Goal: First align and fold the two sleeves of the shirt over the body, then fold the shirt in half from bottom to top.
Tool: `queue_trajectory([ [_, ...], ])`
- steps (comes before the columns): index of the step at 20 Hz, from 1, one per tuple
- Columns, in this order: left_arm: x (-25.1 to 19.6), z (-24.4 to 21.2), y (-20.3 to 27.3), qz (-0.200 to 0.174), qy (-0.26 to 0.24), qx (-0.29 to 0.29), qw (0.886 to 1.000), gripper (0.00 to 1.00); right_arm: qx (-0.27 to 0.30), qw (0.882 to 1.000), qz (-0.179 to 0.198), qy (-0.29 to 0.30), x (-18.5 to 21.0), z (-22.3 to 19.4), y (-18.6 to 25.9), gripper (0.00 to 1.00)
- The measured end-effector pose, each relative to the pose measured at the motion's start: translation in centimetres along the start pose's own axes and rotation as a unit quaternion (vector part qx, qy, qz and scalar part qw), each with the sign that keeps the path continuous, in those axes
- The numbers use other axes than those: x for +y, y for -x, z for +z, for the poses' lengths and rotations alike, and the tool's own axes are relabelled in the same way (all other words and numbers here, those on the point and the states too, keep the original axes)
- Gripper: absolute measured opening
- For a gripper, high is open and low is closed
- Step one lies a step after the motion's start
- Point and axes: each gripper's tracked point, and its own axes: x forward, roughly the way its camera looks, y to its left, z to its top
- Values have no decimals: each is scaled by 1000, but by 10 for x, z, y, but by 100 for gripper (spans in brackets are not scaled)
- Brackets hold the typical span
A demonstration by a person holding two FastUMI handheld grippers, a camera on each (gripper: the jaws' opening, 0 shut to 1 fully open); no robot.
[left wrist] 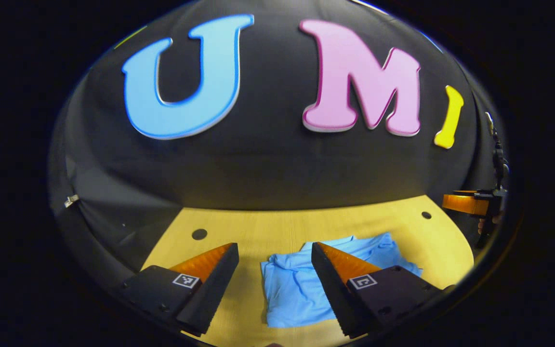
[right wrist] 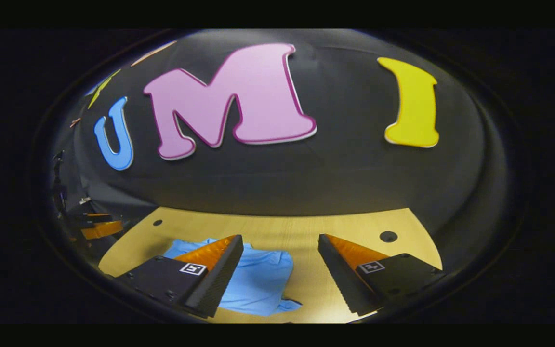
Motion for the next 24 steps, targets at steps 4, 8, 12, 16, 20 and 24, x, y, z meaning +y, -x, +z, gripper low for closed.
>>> queue_trajectory([
  [4, -18, 29, 96, -21, 31, -73, 997, 97, -73, 997, -29, 22, 25, 35, 93, 98],
  [8, -16, 27, 199, -52, 36, -114, 992, 96, -123, 991, -40, 43, 64, 47, 206, 98],
  [12, -1, 21, 295, -50, 22, -146, 988, 97, -169, 985, -24, 20, 118, 58, 314, 98],
  [16, 0, 11, 367, -50, 18, -181, 982, 97, -209, 976, -29, 49, 140, 68, 392, 90],
  [20, -2, 4, 403, -66, 43, -187, 979, 92, -221, 973, -28, 59, 153, 79, 434, 97],
  [24, 3, 9, 416, -58, 54, -192, 978, 97, -242, 969, -31, 43, 152, 95, 455, 97],
])
